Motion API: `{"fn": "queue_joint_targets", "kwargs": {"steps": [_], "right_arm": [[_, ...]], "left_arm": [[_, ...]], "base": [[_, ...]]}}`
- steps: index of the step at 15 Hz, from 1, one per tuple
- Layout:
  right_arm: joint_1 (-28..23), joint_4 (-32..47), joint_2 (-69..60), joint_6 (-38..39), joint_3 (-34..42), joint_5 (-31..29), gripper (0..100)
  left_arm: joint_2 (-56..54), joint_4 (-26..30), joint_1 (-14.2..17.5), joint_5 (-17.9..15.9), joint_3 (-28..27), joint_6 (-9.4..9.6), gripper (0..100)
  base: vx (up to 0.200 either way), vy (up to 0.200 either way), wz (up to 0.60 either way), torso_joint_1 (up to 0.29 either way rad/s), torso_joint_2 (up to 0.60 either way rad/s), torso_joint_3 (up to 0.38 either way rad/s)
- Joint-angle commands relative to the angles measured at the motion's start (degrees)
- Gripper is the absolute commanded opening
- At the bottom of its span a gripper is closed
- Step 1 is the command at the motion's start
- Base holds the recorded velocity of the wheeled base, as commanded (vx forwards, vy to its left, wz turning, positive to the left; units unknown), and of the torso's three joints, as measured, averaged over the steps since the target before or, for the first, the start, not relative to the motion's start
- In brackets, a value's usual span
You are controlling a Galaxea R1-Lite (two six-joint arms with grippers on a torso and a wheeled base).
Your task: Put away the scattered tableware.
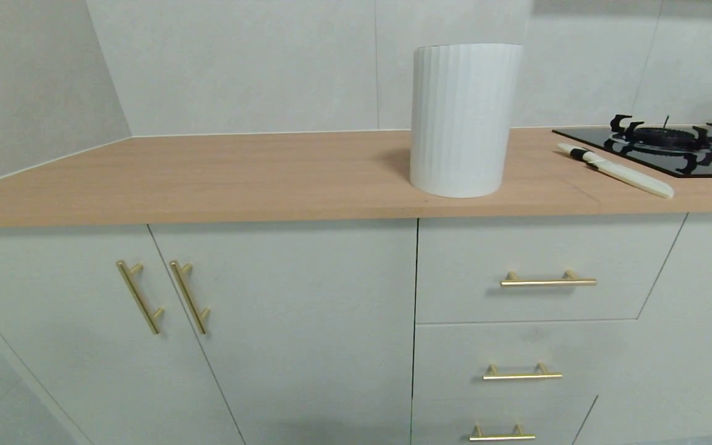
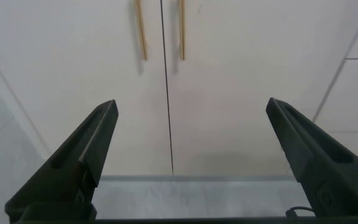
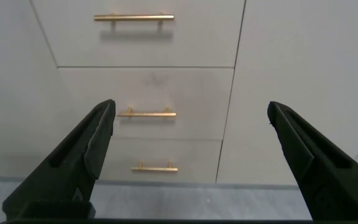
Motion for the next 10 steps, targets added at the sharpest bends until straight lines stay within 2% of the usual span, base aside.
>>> {"fn": "queue_joint_targets", "kwargs": {"steps": [1,3,10], "right_arm": [[0.02,0.00,0.10,-0.02,0.00,0.03,100],[0.02,0.00,0.10,-0.02,0.00,0.03,100],[0.02,0.00,0.10,0.07,0.00,0.03,100]], "left_arm": [[0.02,-0.01,0.04,0.01,0.00,0.00,100],[0.02,-0.01,0.04,0.01,0.00,0.00,100],[0.02,-0.01,0.04,0.01,0.00,-0.18,100]], "base": [[0.200,0.000,0.00,0.007,0.01,0.002],[0.200,0.000,0.00,0.007,0.00,0.000],[0.000,0.000,0.00,0.000,0.00,0.000]]}}
